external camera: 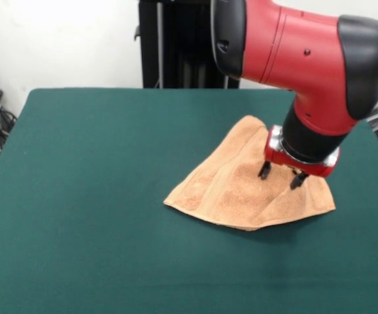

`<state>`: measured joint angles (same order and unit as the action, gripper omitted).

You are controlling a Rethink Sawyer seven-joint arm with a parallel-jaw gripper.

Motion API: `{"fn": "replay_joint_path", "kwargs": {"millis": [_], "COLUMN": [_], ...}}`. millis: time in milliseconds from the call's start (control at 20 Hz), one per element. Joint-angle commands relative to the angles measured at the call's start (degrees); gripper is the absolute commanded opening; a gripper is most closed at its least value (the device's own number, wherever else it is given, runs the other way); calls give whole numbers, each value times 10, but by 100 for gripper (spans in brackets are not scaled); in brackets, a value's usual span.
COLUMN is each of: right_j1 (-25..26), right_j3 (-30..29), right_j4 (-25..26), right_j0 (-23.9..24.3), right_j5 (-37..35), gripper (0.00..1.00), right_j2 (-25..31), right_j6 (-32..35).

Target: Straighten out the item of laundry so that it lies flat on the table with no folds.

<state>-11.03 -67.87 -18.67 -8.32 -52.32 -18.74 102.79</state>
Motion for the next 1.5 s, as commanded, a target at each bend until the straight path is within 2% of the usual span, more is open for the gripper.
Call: {"fn": "replay_joint_path", "kwargs": {"millis": [50, 350, 750, 1500], "right_j1": [-15, -17, -76, -74], "right_j3": [-58, -77, -198, -216], "right_j4": [-25, -31, -29, -26], "right_j0": [-7, -8, 8, 22], "right_j5": [81, 101, 153, 194], "gripper": [100, 100, 100, 100], "right_j2": [34, 32, 58, 75], "right_j6": [167, 174, 117, 107]}}
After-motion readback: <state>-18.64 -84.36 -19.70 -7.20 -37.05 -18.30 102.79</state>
